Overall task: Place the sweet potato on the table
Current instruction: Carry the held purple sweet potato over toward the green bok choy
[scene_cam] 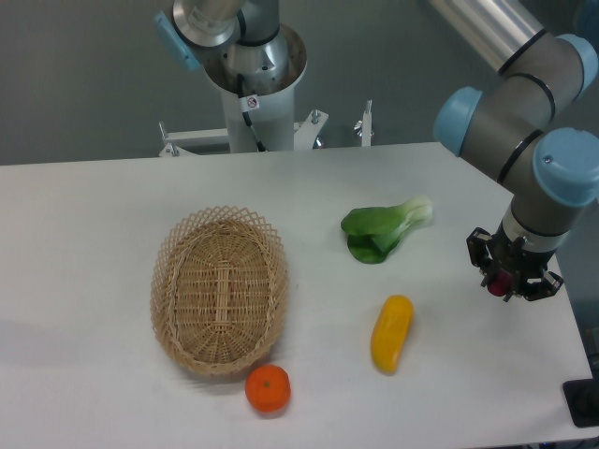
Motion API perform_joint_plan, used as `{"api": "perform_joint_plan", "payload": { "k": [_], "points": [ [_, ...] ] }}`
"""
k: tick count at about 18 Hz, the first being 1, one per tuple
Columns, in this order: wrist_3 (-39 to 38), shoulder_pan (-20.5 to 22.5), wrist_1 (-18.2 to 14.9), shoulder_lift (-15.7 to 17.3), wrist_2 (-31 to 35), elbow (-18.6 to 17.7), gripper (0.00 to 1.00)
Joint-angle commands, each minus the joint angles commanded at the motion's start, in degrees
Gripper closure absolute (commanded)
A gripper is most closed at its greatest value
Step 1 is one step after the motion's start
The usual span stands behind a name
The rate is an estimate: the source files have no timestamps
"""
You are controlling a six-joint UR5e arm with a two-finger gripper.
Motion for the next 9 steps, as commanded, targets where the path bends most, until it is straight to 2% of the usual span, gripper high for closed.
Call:
{"api": "perform_joint_plan", "payload": {
  "k": [9],
  "points": [
    [-1.49, -0.26, 0.17, 0.35, 0.70, -0.79, 0.83]
  ]
}}
